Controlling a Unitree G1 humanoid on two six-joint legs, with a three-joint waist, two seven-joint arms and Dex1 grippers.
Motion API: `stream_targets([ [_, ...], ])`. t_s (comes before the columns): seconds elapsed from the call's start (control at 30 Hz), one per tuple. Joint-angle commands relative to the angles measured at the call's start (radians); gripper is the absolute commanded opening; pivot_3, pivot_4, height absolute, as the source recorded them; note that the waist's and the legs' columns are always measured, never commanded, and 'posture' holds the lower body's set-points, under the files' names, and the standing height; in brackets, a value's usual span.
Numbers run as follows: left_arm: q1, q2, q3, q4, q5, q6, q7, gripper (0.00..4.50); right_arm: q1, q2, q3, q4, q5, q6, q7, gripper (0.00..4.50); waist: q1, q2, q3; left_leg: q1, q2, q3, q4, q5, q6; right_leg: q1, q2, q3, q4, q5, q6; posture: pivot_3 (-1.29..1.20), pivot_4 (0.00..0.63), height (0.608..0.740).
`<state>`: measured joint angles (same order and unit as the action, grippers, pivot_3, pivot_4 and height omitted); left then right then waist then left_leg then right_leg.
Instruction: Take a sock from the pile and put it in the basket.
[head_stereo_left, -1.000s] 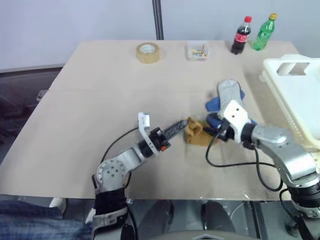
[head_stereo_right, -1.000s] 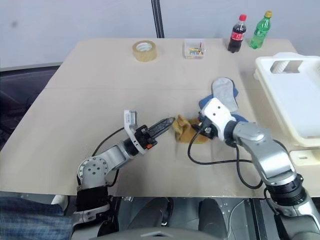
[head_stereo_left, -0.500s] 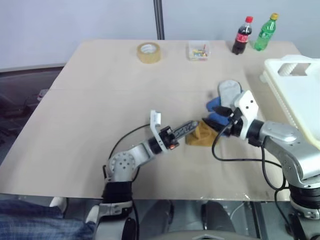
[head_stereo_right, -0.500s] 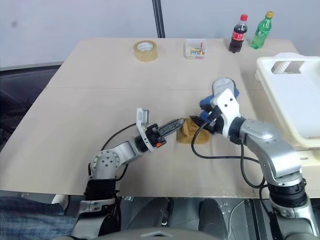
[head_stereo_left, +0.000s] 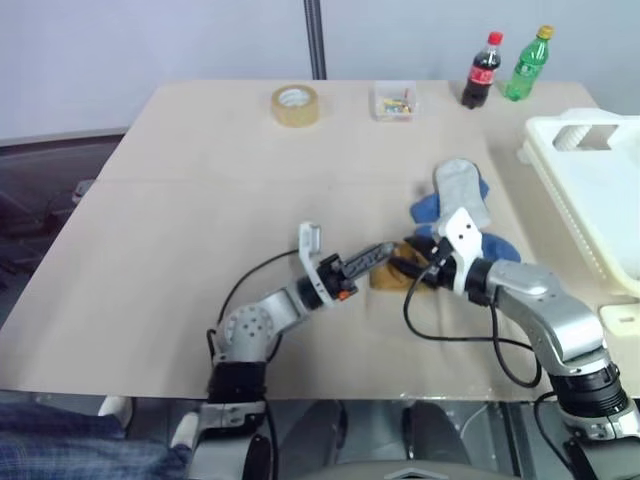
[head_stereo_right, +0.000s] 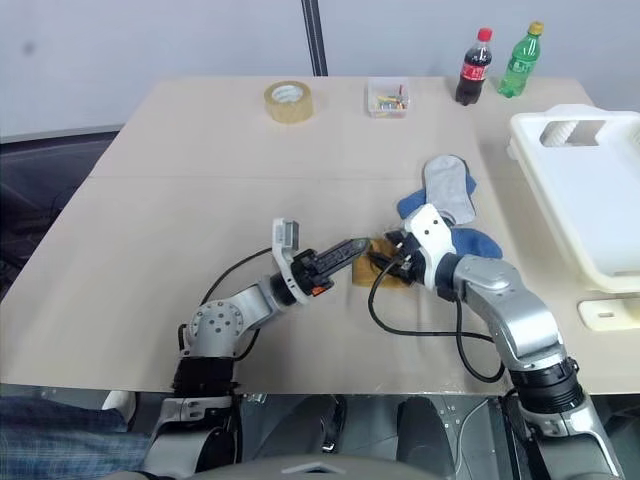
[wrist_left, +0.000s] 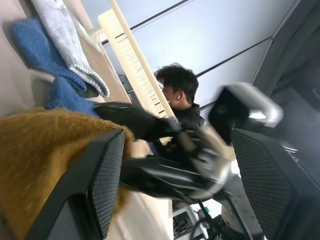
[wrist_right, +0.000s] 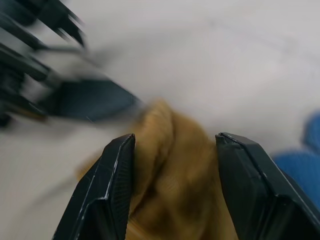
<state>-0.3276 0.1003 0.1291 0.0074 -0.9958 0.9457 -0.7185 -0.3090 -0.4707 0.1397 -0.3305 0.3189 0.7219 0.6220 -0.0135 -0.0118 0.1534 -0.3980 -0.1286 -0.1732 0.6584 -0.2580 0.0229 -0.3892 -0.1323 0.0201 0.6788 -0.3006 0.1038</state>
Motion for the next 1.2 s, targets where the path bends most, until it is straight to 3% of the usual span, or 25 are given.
stream_targets([
  [0.03, 0.027, 0.027, 0.010, -0.096, -0.036, 0.004, -0.013, 3.60, 0.003, -0.009, -0.005, -0.009, -0.005, 0.040, -0.021, 2.65, -0.001, 0.000, 0.000, 0.000, 0.000, 0.000, 0.000, 0.000, 0.000, 0.000, 0.000, 0.000, 0.000, 0.000, 0.000, 0.00, 0.150, 0.740],
  [0.13, 0.055, 0.066, 0.017, -0.168, -0.049, 0.014, -0.002, 3.69, 0.004, -0.002, -0.001, -0.002, -0.010, 0.079, -0.047, 3.41, 0.000, 0.000, 0.000, 0.000, 0.000, 0.000, 0.000, 0.000, 0.000, 0.000, 0.000, 0.000, 0.000, 0.000, 0.000, 0.00, 0.150, 0.740],
  [0.2, 0.070, 0.089, 0.022, -0.205, -0.063, 0.018, 0.007, 3.69, 0.005, -0.001, 0.003, -0.003, -0.006, 0.100, -0.049, 4.40, 0.000, 0.000, 0.000, 0.000, 0.000, 0.000, 0.000, 0.000, 0.000, 0.000, 0.000, 0.001, 0.000, 0.000, 0.000, 0.00, 0.150, 0.740],
  [0.23, 0.078, 0.103, 0.021, -0.222, -0.062, 0.016, 0.007, 3.69, 0.005, -0.001, 0.006, -0.004, -0.008, 0.100, -0.050, 4.46, 0.001, 0.000, 0.000, 0.000, 0.000, 0.000, 0.000, 0.000, 0.000, 0.000, 0.000, 0.001, 0.000, 0.000, 0.000, 0.00, 0.150, 0.740],
  [0.47, 0.119, 0.188, 0.034, -0.327, -0.107, 0.034, 0.016, 3.69, -0.008, 0.005, 0.046, 0.025, -0.033, 0.068, -0.041, 4.46, 0.000, 0.000, 0.000, 0.000, 0.000, 0.000, 0.000, 0.000, 0.000, 0.000, 0.000, 0.001, 0.000, 0.000, 0.000, 0.00, 0.150, 0.740],
  [0.93, 0.171, 0.252, 0.048, -0.386, -0.175, 0.023, 0.082, 3.69, -0.037, 0.045, 0.132, 0.044, -0.034, 0.132, -0.018, 4.46, -0.002, 0.001, 0.000, 0.002, 0.001, 0.000, -0.001, 0.000, 0.000, -0.001, 0.001, 0.002, 0.000, 0.000, 0.000, 0.00, 0.150, 0.740],
  [1.2, 0.167, 0.281, 0.052, -0.406, -0.107, -0.068, 0.075, 3.69, -0.038, 0.045, 0.123, 0.045, -0.019, 0.189, -0.018, 4.46, -0.001, 0.000, -0.001, 0.002, 0.001, 0.001, -0.001, 0.000, 0.000, -0.001, 0.001, 0.002, 0.000, 0.001, -0.001, 0.00, 0.150, 0.740],
])
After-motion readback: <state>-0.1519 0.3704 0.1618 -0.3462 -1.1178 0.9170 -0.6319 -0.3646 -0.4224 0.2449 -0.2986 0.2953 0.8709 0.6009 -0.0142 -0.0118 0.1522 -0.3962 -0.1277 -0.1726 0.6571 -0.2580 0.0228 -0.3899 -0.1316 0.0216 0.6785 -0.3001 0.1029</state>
